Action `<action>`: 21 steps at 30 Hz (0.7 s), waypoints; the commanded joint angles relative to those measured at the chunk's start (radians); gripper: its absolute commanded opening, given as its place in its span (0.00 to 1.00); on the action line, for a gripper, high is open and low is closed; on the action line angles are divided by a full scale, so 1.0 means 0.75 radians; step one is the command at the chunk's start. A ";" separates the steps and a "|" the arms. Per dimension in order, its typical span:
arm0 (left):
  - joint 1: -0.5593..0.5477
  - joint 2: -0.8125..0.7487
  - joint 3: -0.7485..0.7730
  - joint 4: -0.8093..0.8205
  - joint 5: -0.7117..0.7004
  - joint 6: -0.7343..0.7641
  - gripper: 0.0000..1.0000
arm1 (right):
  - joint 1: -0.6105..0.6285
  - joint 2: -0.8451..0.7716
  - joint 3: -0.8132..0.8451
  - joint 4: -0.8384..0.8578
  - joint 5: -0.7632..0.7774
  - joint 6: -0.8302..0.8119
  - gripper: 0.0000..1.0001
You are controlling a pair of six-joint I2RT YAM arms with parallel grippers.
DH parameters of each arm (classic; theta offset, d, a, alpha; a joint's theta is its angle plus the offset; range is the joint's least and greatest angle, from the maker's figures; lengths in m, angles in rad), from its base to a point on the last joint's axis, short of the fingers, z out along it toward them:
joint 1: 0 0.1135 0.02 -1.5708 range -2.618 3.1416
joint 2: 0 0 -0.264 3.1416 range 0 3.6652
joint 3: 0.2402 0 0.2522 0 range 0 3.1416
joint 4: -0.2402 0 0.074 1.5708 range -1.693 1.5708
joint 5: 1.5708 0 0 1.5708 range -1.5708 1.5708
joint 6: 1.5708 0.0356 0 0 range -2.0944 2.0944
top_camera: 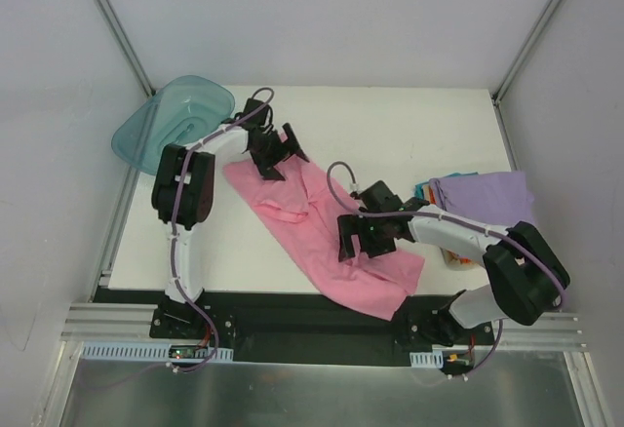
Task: Fold and stack the t-shirts
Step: Rotate the tshirt 90 degrees
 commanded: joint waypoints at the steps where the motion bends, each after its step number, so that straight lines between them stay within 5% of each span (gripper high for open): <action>1: -0.085 0.244 0.247 0.023 -0.011 -0.056 0.99 | 0.199 -0.025 0.010 -0.040 -0.062 0.072 0.97; 14: -0.151 0.807 1.194 0.039 -0.064 -0.316 0.99 | 0.461 0.226 0.241 0.085 -0.213 0.127 0.96; 21: -0.155 0.948 1.288 0.378 -0.132 -0.482 0.99 | 0.449 0.069 0.309 -0.060 -0.017 0.076 0.96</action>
